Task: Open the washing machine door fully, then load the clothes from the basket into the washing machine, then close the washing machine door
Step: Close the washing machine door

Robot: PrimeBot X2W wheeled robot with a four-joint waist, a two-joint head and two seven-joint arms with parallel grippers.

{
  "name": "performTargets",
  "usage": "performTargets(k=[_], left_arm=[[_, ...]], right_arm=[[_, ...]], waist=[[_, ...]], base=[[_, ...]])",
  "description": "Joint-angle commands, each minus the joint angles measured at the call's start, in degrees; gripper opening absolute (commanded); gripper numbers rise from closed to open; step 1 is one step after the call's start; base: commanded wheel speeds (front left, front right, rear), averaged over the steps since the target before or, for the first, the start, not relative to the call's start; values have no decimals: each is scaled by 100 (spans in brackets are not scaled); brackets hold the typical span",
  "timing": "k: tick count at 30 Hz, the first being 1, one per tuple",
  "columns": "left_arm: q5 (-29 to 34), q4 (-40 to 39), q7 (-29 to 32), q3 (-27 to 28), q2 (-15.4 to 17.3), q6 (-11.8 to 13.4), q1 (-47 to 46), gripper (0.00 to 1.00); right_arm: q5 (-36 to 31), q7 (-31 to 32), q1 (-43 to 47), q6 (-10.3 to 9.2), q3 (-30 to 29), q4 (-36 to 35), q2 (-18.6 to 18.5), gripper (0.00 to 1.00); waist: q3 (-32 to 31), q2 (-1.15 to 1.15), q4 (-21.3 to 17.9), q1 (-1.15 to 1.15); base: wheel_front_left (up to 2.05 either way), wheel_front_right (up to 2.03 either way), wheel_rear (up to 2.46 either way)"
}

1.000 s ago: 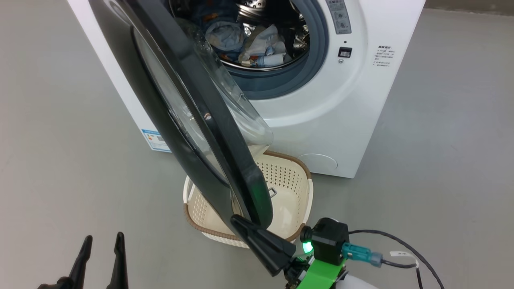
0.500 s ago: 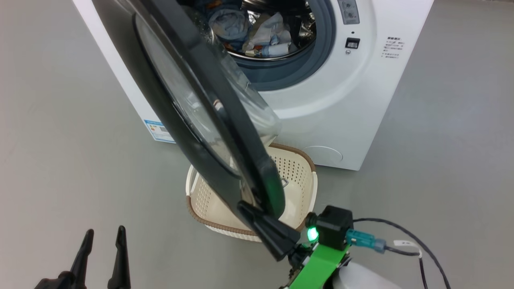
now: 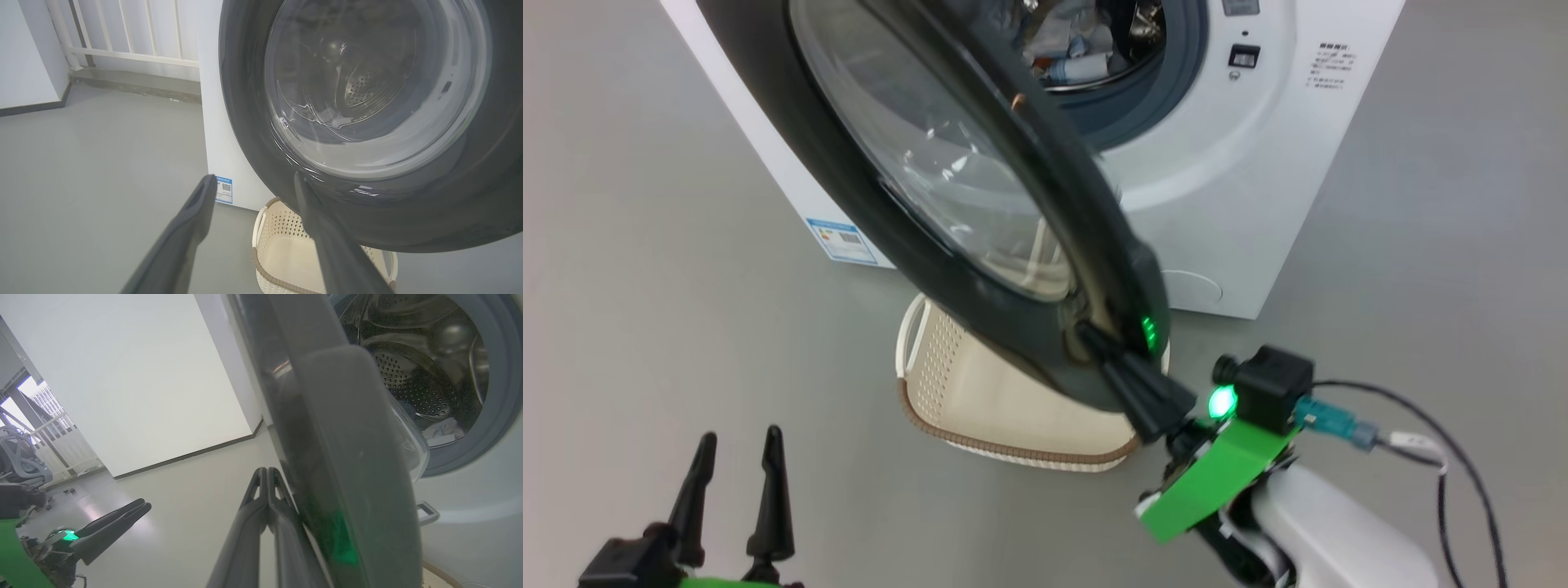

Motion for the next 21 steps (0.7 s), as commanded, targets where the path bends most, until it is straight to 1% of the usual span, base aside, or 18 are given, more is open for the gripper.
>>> performTargets(k=[1, 8, 21], left_arm=[[49, -176, -61, 178, 65, 3, -207, 100], [35, -235, -61, 105, 18, 3, -428, 100], [-24, -293, -61, -152, -25, 3, -890, 100]], right_arm=[[-55, -46, -171, -1, -43, -100, 12, 0], [-137, -46, -486, -1, -477, -34, -145, 0], [-244, -46, -1128, -1, -1268, 145, -418, 0]], waist=[[87, 0, -5, 0], [374, 0, 10, 0], [924, 0, 180, 0]], base=[[0, 0, 0], [0, 0, 0], [0, 0, 0]])
